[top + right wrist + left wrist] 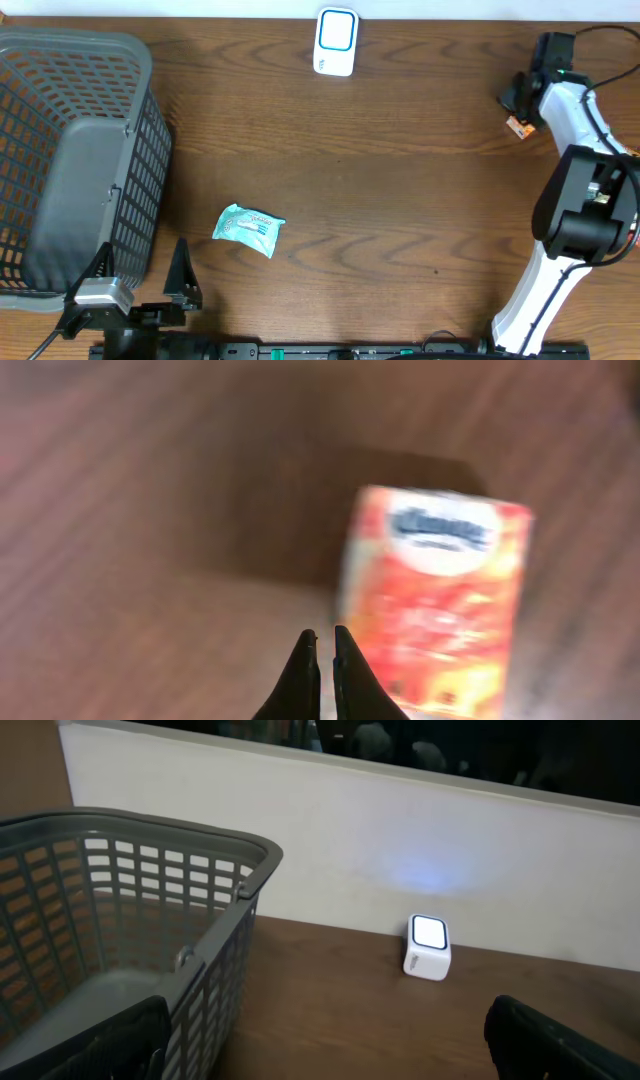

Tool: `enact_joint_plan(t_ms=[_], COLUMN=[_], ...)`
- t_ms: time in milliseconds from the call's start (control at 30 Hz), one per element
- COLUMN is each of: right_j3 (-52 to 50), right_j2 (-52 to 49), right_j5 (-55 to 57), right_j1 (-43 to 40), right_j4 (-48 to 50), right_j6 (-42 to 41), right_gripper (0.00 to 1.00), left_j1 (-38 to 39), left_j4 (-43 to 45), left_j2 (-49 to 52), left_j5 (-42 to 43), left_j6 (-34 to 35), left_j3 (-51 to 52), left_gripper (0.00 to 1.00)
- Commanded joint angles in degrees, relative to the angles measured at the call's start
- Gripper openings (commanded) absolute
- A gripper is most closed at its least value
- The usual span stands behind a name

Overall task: Scan the item barcode
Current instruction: 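Carry the tissue pack to the right table edge and release it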

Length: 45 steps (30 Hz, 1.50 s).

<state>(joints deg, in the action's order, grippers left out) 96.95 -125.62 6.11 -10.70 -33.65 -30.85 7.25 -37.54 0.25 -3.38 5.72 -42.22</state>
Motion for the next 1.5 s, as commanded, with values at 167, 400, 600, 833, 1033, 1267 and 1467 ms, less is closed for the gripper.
enact_joint_plan(t_ms=[167, 400, 600, 833, 1033, 1267, 1467], right_j3=[0.09, 0.07, 0.07, 0.07, 0.39, 0.42, 0.39], right_j2=[-2.03, -3.08, -3.08, -3.06, -0.5, 2.1, -0.33], right_j5=[12.13, 19.12, 22.64, 23.67, 11.89, 7.04, 8.94], right_j1=[3.96, 2.8, 0.46, -2.67, -2.32, 0.31, 2.23], right_j4=[2.43, 0.81, -2.03, -5.05, -4.68, 0.72, 3.45], right_j6=[-0.81, -0.44, 1.29, 1.81, 1.77, 1.75, 1.75], right_gripper=[0.01, 0.01, 0.01, 0.01, 0.01, 0.01, 0.01], left_j1=[0.24, 0.24, 0.24, 0.24, 0.24, 0.24, 0.24], left_j4=[0.04, 0.04, 0.04, 0.04, 0.07, 0.07, 0.07], left_j2=[-0.11, -0.11, -0.11, -0.11, -0.11, -0.11, -0.11], left_j5=[-0.33, -0.33, -0.33, -0.33, -0.33, -0.33, -0.33], left_j6=[-0.92, -0.92, -0.92, -0.92, -0.92, -0.92, -0.92], left_j3=[0.0, 0.0, 0.0, 0.0, 0.0, 0.0, 0.0], left_gripper=[0.98, 0.98, 0.98, 0.98, 0.98, 0.98, 0.98])
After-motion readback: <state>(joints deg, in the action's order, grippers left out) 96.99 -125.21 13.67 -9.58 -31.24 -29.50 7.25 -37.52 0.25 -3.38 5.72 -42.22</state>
